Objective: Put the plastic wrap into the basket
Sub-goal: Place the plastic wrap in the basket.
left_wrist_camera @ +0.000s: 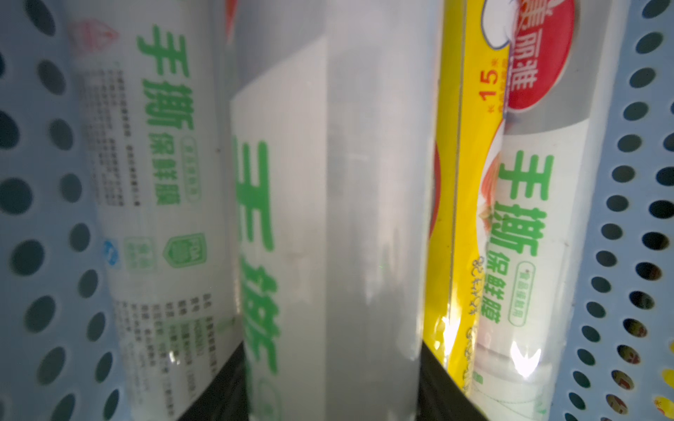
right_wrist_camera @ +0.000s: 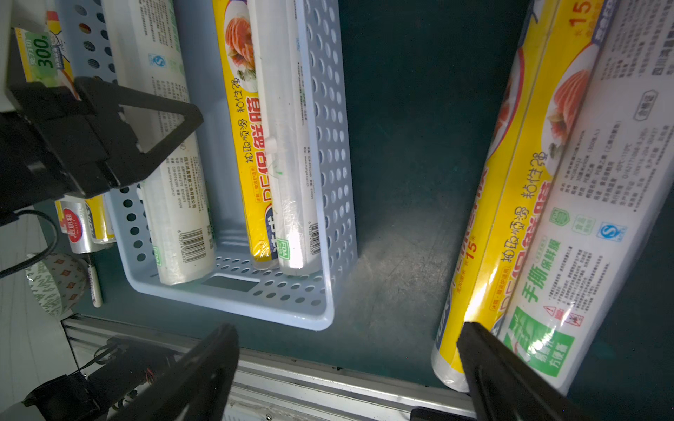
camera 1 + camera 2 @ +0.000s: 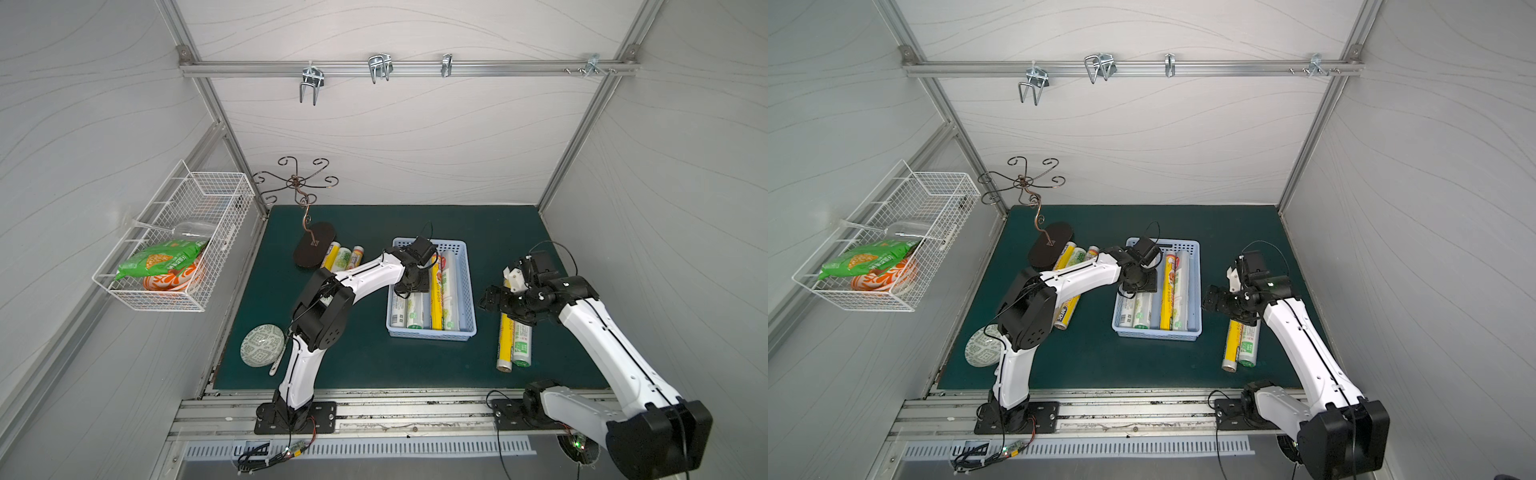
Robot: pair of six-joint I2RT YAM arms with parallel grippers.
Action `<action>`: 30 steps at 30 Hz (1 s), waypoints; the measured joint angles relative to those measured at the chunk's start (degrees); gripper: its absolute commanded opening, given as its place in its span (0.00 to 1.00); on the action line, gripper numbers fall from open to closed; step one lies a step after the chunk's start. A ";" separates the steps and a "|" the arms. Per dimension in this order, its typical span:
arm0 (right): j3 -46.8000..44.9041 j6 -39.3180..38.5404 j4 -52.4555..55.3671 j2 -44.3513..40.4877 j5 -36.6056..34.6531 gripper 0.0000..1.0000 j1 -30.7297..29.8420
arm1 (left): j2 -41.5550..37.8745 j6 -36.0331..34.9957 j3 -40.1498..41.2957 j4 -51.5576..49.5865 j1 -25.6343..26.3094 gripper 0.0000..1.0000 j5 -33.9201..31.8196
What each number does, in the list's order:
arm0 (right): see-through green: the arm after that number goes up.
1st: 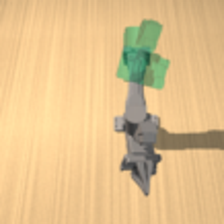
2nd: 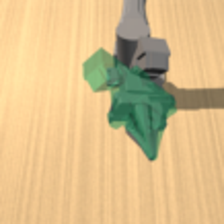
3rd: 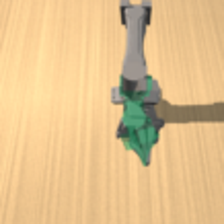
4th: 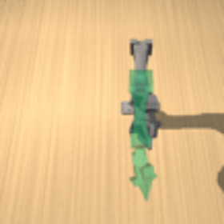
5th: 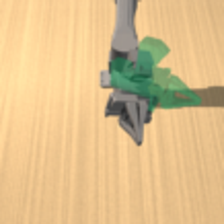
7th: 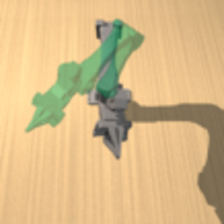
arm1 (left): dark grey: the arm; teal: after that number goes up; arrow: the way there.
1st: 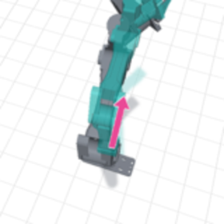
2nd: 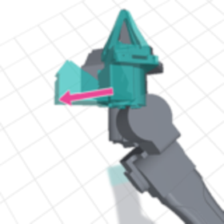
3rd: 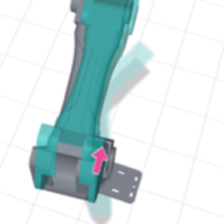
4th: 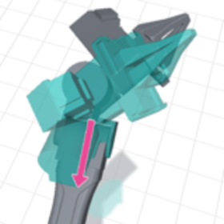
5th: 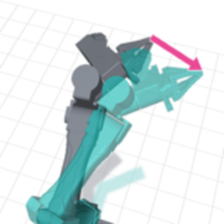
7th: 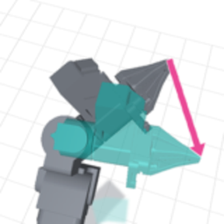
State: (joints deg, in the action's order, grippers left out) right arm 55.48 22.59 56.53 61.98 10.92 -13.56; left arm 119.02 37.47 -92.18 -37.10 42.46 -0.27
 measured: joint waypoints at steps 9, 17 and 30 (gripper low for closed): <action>0.00 0.02 0.04 0.00 -0.04 0.99 0.09 | 2.45 0.00 -1.70 -0.74 0.09 0.35 0.50; 0.00 0.07 0.11 0.00 -0.22 0.99 0.09 | 3.63 0.02 -2.56 -1.68 0.09 0.46 0.94; 0.00 0.55 0.13 0.22 -1.90 0.99 0.79 | 2.84 -0.22 -2.64 -1.51 0.33 0.70 -0.42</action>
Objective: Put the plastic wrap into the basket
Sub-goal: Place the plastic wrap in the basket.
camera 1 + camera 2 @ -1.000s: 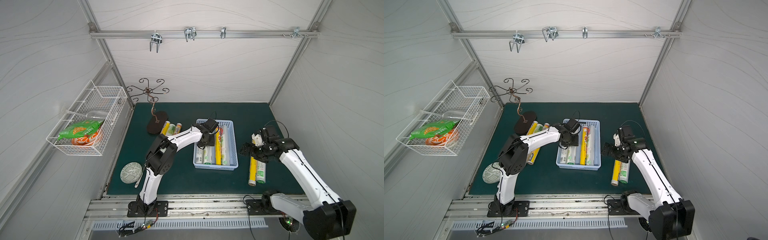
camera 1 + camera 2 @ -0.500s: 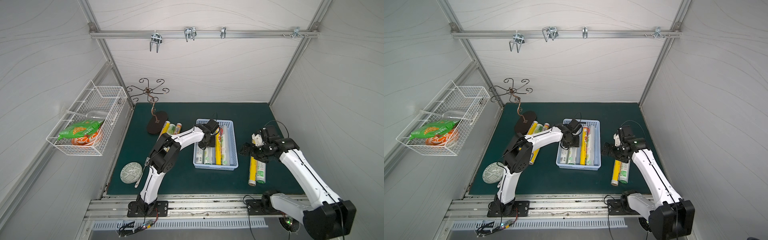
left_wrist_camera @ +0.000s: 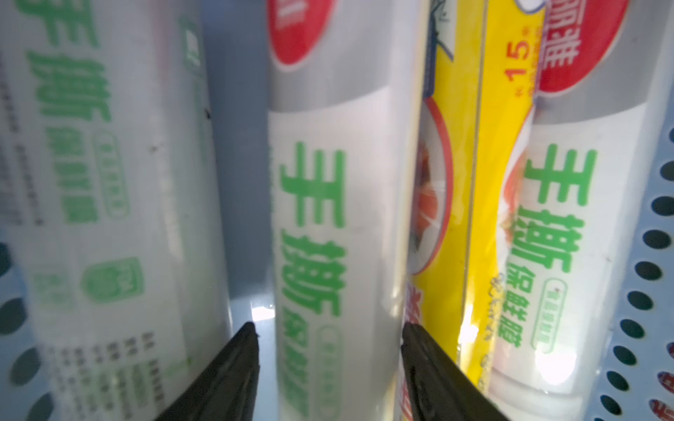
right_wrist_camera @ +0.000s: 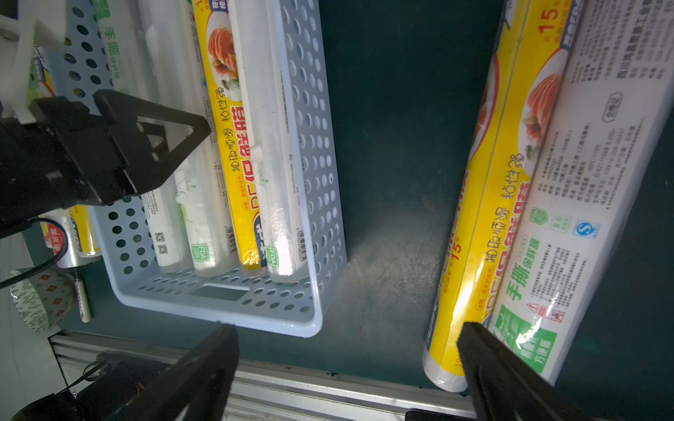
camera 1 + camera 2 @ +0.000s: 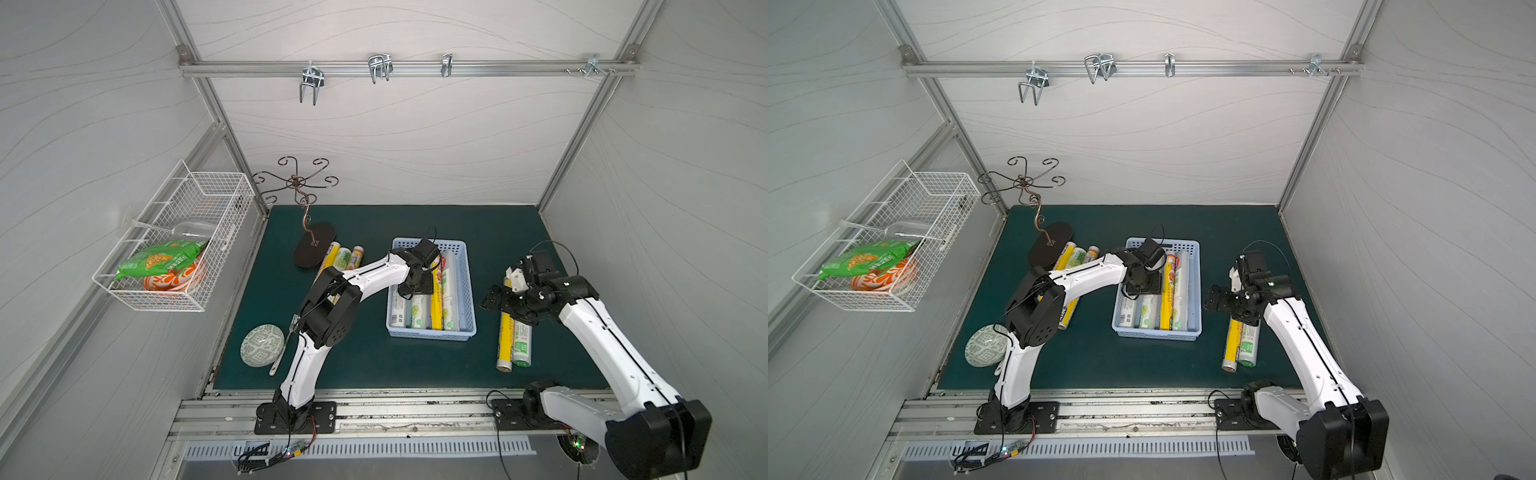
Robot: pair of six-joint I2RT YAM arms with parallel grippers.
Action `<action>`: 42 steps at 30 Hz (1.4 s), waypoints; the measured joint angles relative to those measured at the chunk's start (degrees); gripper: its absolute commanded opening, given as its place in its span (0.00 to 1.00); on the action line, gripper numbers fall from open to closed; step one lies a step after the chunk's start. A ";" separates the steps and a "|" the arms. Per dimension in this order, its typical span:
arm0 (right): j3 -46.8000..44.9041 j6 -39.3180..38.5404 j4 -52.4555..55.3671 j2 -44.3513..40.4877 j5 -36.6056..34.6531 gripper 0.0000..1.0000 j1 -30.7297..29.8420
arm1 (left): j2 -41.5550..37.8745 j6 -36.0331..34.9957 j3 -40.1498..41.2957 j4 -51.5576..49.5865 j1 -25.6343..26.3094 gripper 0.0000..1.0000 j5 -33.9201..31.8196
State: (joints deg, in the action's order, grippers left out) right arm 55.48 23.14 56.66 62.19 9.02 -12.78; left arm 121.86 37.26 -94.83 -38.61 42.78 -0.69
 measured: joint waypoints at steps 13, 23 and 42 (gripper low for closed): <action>0.42 0.42 0.83 0.63 -0.13 0.99 0.81 | -6.91 -1.90 0.00 -0.20 -0.02 0.70 -2.67; 1.79 0.61 1.33 1.29 -0.57 0.99 1.05 | -14.34 -5.38 0.24 -1.22 -0.04 0.76 -4.79; 1.42 0.55 -1.53 5.81 -3.39 0.99 4.17 | -33.68 -10.73 17.16 -1.03 -7.74 0.90 -10.14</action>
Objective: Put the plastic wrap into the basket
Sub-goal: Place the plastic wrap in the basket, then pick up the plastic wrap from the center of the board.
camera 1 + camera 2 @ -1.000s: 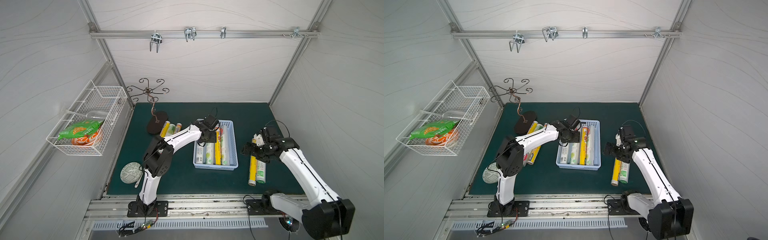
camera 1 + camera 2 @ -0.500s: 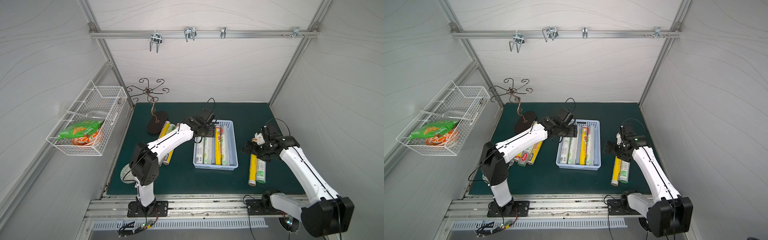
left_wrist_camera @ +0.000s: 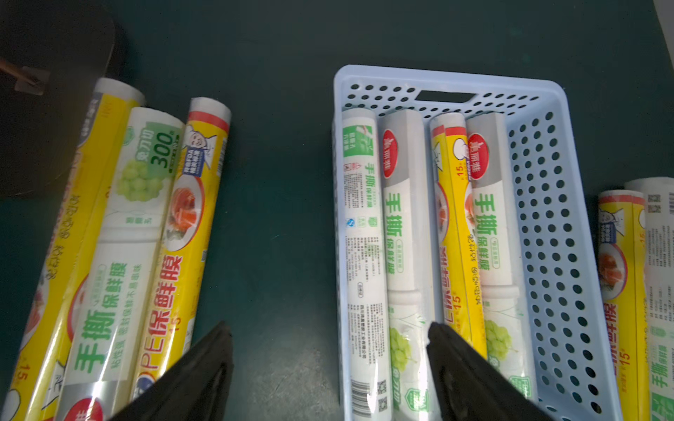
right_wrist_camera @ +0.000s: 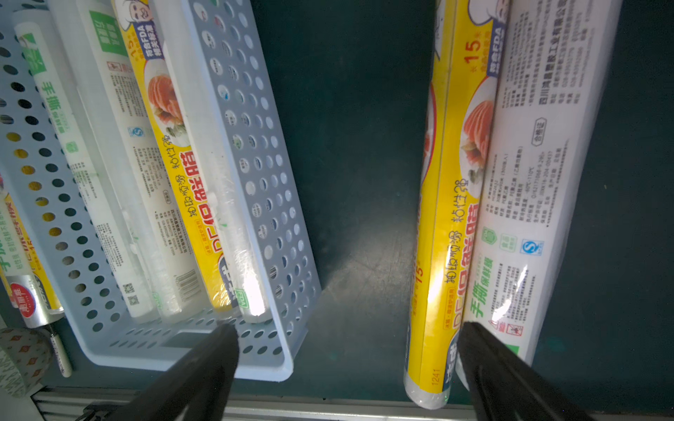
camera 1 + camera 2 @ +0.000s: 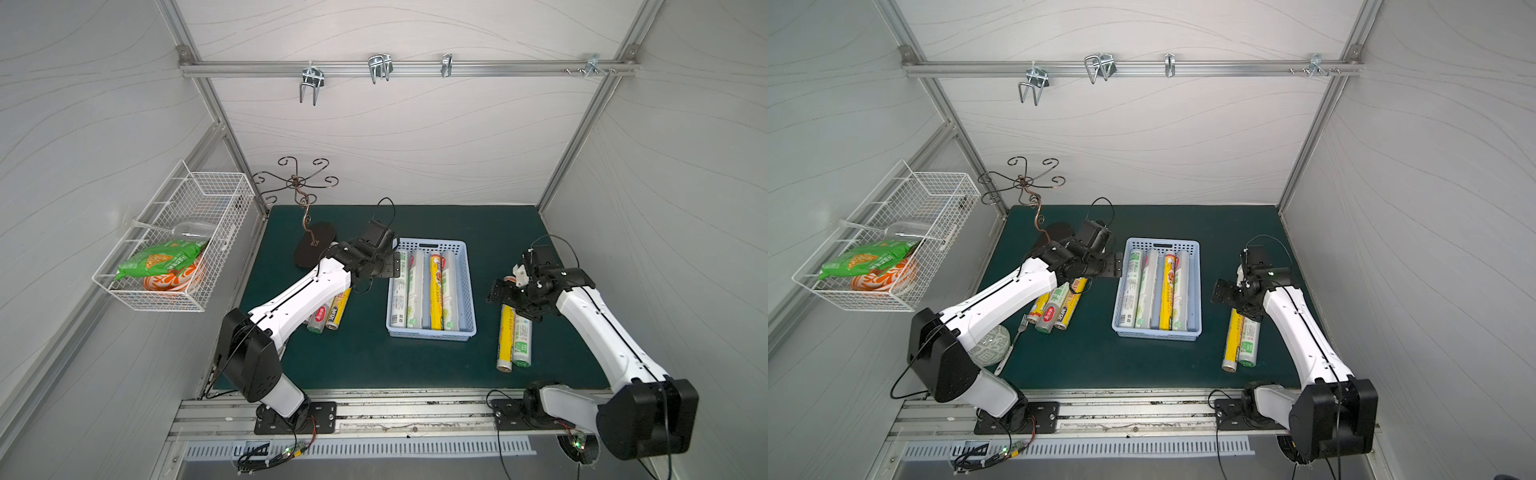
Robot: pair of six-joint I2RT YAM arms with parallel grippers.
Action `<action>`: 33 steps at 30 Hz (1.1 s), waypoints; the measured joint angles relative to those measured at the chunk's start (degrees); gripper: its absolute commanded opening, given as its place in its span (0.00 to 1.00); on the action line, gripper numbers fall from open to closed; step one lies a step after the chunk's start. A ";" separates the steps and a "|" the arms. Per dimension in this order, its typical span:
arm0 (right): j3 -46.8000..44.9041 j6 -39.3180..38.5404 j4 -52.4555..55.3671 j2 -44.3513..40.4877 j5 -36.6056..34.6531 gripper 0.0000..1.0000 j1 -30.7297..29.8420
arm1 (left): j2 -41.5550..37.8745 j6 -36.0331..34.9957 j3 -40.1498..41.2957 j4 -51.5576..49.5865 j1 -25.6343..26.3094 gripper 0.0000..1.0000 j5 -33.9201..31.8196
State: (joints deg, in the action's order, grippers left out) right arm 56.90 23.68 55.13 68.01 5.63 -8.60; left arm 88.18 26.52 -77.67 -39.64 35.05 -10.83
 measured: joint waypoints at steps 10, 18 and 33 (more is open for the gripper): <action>-3.61 0.85 -5.75 8.59 -2.97 0.99 1.70 | -8.66 -0.98 7.19 0.15 -2.82 0.99 -0.90; -5.44 1.57 -8.83 12.46 -3.96 0.99 2.32 | -12.41 -1.49 10.45 0.15 -4.00 1.00 -1.18; -6.75 1.81 -11.98 15.54 -3.32 0.97 2.36 | -14.88 -1.49 12.22 0.02 -4.57 0.99 -1.16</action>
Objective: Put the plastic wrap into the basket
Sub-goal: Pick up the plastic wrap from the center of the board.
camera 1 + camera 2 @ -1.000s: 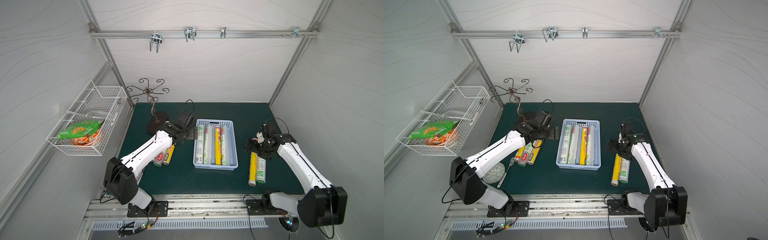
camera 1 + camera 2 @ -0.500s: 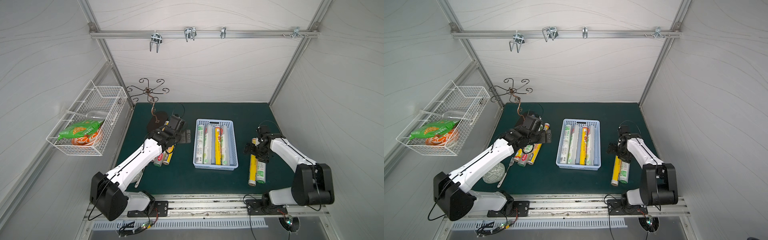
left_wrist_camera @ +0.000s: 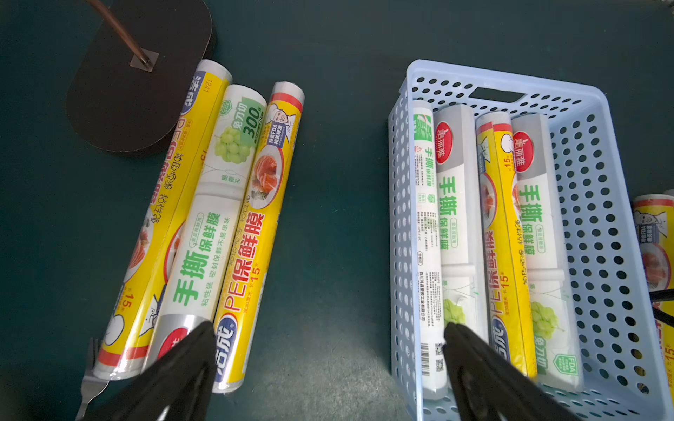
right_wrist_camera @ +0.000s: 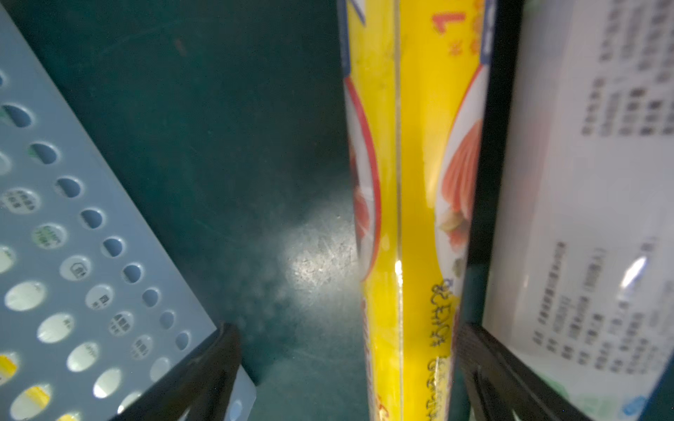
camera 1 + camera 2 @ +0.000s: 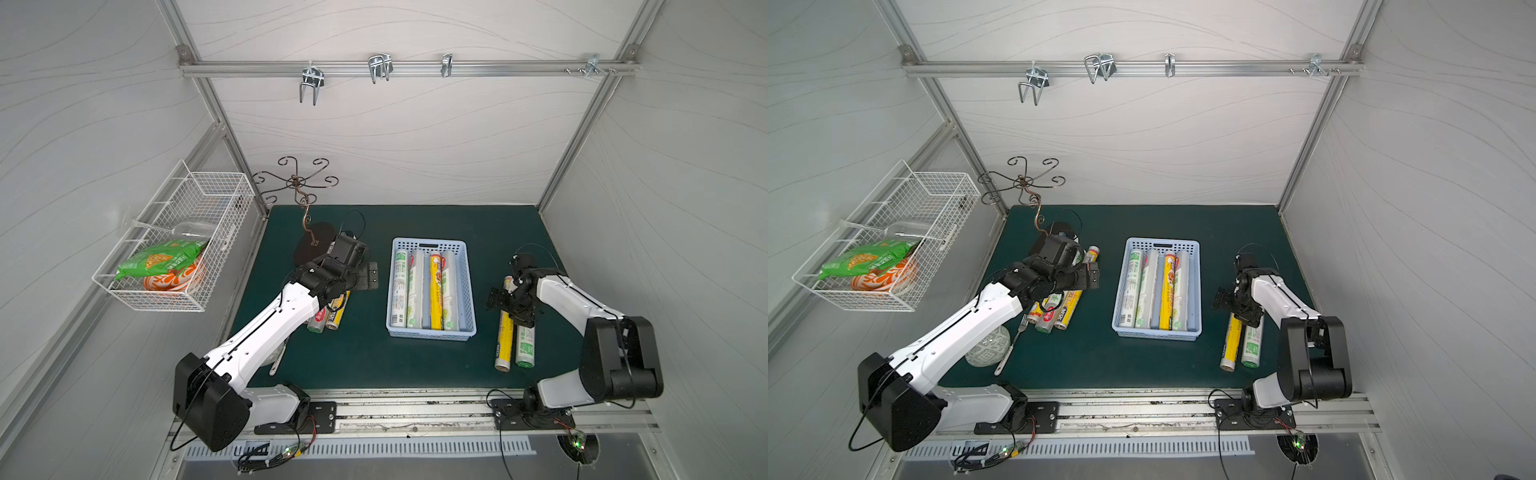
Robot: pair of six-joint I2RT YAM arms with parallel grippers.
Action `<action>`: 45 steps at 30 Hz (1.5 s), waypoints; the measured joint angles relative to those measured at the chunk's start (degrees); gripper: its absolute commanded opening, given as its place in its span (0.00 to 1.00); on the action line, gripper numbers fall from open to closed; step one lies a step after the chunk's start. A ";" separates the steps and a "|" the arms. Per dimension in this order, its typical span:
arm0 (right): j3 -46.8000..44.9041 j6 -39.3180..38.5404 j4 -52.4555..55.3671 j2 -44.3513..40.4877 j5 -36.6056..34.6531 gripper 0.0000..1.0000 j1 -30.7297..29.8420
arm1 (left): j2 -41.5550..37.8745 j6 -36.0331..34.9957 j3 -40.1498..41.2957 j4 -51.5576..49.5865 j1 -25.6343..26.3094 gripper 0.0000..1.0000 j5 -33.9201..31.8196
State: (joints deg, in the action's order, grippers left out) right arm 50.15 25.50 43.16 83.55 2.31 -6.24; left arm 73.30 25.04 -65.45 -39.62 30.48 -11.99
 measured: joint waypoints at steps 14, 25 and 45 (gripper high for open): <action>-0.15 0.00 -1.25 2.49 2.40 0.88 -0.52 | 0.00 0.02 0.00 0.00 -0.04 0.99 0.04; 0.26 0.02 -1.38 4.92 2.51 0.81 -2.71 | 0.00 0.04 0.02 0.02 -0.07 0.99 0.35; 2.84 -0.07 -2.80 9.42 3.17 0.43 -3.89 | 0.00 0.13 0.44 0.02 -0.07 0.99 0.39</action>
State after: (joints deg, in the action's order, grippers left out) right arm 52.99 25.43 40.36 92.97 5.48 -10.13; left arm 73.30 25.17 -65.01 -39.59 30.41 -11.60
